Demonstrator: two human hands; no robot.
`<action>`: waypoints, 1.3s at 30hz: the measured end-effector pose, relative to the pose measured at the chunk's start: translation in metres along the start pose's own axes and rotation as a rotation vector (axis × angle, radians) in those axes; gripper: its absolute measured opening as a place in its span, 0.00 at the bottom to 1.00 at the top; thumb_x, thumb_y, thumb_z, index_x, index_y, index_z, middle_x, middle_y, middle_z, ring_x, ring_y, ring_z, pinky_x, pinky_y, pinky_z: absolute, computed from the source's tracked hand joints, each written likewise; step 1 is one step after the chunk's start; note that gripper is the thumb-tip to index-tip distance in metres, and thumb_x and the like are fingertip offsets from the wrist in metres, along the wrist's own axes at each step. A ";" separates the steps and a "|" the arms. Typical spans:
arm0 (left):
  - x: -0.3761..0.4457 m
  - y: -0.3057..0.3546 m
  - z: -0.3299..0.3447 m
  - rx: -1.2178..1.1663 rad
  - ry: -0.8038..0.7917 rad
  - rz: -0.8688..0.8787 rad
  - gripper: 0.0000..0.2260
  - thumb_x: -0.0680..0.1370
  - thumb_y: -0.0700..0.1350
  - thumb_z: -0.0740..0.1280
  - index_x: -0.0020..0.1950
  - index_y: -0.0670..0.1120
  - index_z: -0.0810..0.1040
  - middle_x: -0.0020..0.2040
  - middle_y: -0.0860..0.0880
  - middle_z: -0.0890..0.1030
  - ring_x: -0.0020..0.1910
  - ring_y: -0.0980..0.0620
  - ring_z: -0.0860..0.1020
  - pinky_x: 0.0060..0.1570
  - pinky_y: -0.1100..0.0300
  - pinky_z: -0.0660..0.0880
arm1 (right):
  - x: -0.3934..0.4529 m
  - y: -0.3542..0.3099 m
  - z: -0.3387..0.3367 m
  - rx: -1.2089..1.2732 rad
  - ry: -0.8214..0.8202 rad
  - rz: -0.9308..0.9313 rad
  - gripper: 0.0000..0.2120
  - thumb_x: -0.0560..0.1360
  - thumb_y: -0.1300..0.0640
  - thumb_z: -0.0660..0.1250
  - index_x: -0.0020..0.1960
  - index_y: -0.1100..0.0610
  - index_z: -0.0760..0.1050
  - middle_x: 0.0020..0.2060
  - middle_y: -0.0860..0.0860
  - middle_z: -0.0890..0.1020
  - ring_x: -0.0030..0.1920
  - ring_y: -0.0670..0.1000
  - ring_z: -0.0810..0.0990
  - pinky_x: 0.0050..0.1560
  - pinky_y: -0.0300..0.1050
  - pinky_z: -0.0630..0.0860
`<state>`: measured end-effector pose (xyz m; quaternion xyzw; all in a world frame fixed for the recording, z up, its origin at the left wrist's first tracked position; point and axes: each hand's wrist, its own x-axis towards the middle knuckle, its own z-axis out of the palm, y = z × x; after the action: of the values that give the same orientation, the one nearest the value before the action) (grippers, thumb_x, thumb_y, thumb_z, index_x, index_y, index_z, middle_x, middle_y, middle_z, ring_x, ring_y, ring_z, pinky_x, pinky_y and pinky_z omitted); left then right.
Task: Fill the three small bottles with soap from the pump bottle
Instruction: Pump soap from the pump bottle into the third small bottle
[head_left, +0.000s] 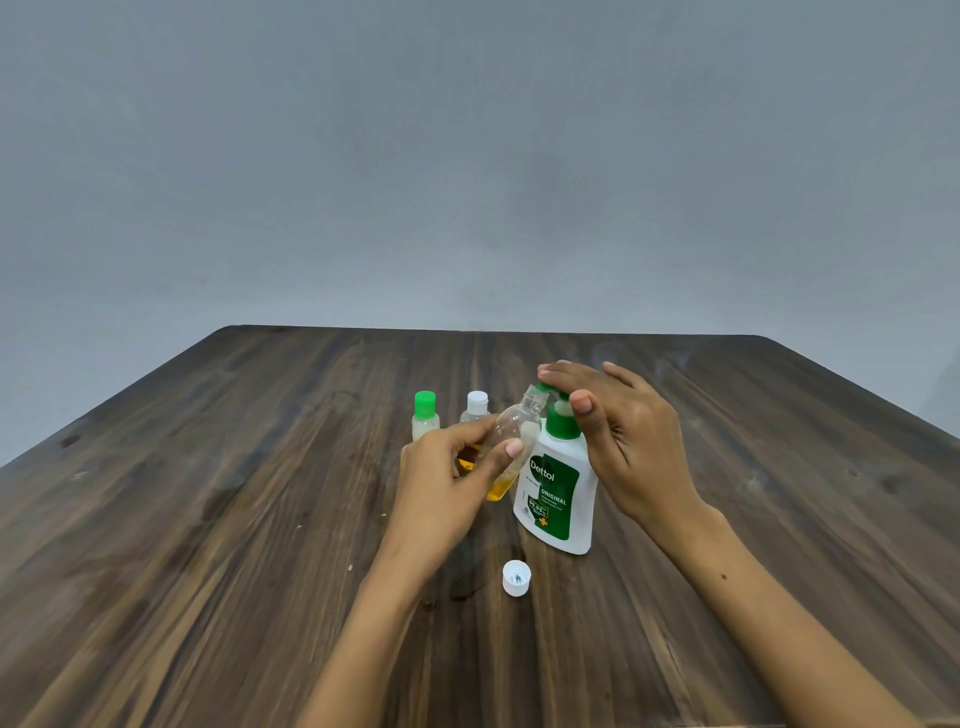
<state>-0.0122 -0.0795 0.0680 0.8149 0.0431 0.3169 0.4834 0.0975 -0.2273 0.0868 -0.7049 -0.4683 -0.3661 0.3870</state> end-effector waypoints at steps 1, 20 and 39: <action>0.000 0.000 0.000 -0.005 -0.005 -0.004 0.13 0.76 0.50 0.69 0.60 0.52 0.83 0.50 0.57 0.85 0.51 0.61 0.81 0.55 0.55 0.79 | -0.001 0.000 0.001 0.015 0.003 0.016 0.33 0.82 0.38 0.44 0.56 0.57 0.82 0.55 0.49 0.84 0.59 0.46 0.80 0.63 0.51 0.71; -0.002 0.000 0.002 -0.042 -0.002 -0.008 0.11 0.77 0.48 0.69 0.58 0.53 0.83 0.48 0.63 0.84 0.50 0.64 0.81 0.53 0.63 0.77 | 0.004 -0.001 -0.001 0.051 0.002 0.035 0.34 0.81 0.37 0.44 0.55 0.56 0.83 0.54 0.48 0.84 0.58 0.44 0.79 0.63 0.47 0.70; -0.002 -0.004 0.001 -0.029 -0.006 0.000 0.12 0.77 0.50 0.69 0.59 0.51 0.83 0.51 0.59 0.85 0.52 0.62 0.81 0.55 0.58 0.78 | -0.005 -0.002 0.002 0.065 0.040 0.041 0.32 0.82 0.39 0.45 0.54 0.57 0.83 0.53 0.47 0.84 0.56 0.44 0.80 0.59 0.51 0.75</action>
<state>-0.0127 -0.0787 0.0635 0.8089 0.0369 0.3150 0.4951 0.0945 -0.2266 0.0822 -0.6939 -0.4575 -0.3567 0.4266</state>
